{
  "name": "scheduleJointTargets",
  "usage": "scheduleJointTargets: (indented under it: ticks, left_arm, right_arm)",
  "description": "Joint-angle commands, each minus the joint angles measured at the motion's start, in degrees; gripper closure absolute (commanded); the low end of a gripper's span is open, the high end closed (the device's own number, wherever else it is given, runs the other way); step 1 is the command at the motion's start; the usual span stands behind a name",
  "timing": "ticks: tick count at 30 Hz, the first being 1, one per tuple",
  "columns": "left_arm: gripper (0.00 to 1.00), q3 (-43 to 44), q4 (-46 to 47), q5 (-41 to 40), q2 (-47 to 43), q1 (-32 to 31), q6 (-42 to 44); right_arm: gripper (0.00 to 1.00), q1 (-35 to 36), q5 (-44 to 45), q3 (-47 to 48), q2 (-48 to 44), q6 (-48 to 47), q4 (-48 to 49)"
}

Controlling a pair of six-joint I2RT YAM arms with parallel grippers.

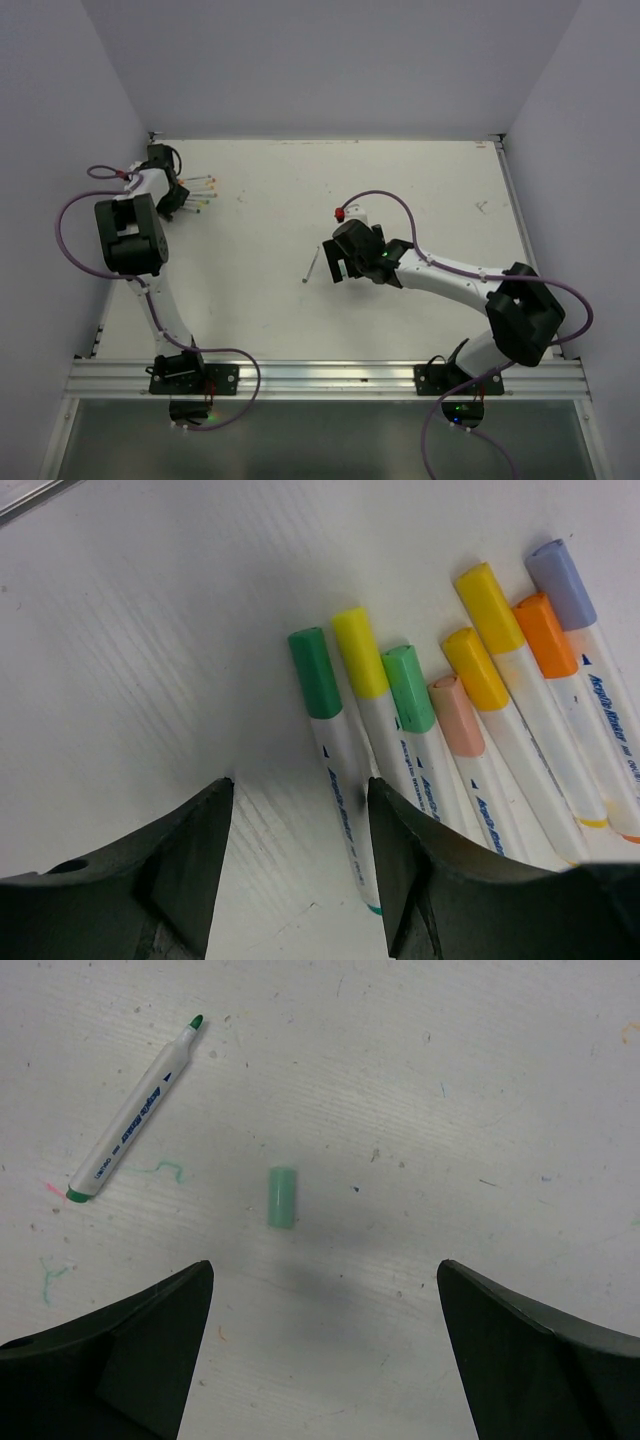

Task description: Open the pen caps

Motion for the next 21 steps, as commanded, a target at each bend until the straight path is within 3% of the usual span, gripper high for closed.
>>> scheduleJointTargets:
  ticks: [1,6,10,15,19,21]
  left_arm:
    - [0.41,-1.4,-5.6,-3.3,1.7,-0.4,-1.8]
    - [0.43,-3.7,-3.9,-3.3,1.1,-0.8,-1.5]
    - [0.58,-4.3,-3.3,-3.2,1.2,-1.2,-0.8]
    - [0.65,-8.9,-0.2,-1.3,-0.7,-1.3,1.0]
    - [0.94,-14.3,3.8,-0.4,-4.6,-1.2,1.6]
    - [1.00,-17.8,5.1,1.3,-6.5,-1.2,1.8]
  right_arm:
    - [0.01,-0.3,0.7,-0.4,-2.6,-0.2,1.7]
    - [0.01,-0.3,0.9,-1.0,-3.6,0.1,1.7]
    - [0.01,-0.2,1.7,-1.5,-4.6,-0.1,1.7]
    - [0.02,-0.3,2.8,-2.0,-6.2,-0.1,1.3]
    - [0.01,-0.3,2.7,-2.9,-7.8,-0.1,2.0]
    - [0.02,-0.3,2.5,-2.4,-7.4,0.1,0.9]
